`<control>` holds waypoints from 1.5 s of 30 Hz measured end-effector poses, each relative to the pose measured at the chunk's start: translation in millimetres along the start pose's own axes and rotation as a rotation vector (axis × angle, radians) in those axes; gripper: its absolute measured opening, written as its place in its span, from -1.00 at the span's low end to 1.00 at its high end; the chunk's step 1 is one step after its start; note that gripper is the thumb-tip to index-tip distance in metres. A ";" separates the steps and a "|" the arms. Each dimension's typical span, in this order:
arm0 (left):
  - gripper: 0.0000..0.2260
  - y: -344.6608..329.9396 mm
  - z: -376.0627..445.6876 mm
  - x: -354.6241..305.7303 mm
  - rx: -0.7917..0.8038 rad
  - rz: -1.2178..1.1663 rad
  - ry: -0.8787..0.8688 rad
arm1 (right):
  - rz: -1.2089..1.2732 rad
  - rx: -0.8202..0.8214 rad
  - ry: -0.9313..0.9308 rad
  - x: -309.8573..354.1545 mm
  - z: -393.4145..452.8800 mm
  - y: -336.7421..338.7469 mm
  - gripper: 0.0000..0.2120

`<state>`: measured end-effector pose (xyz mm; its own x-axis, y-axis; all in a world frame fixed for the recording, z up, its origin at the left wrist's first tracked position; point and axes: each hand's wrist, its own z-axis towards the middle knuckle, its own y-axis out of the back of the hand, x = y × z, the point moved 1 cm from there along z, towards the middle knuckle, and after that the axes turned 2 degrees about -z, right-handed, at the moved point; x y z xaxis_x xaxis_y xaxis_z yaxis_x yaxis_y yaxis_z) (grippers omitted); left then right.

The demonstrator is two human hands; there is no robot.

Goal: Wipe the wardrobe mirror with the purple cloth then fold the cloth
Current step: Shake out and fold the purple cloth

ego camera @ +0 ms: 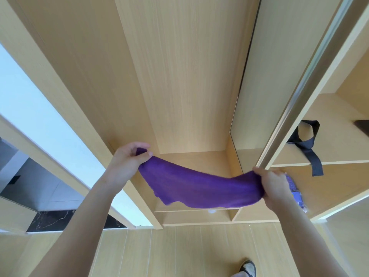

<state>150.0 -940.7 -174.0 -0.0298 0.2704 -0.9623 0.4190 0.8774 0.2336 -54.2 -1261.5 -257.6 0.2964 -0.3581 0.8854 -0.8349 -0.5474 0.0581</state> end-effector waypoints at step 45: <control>-0.69 -45.2 -0.9 44.7 -0.149 -0.610 0.453 | -0.144 0.477 0.175 69.4 -2.8 -23.3 -0.79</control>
<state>128.9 -967.8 -227.5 -0.5976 -0.1700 -0.7836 0.0839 0.9586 -0.2720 -15.5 -1271.5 -196.2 0.2763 -0.1445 0.9501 -0.4757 -0.8796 0.0045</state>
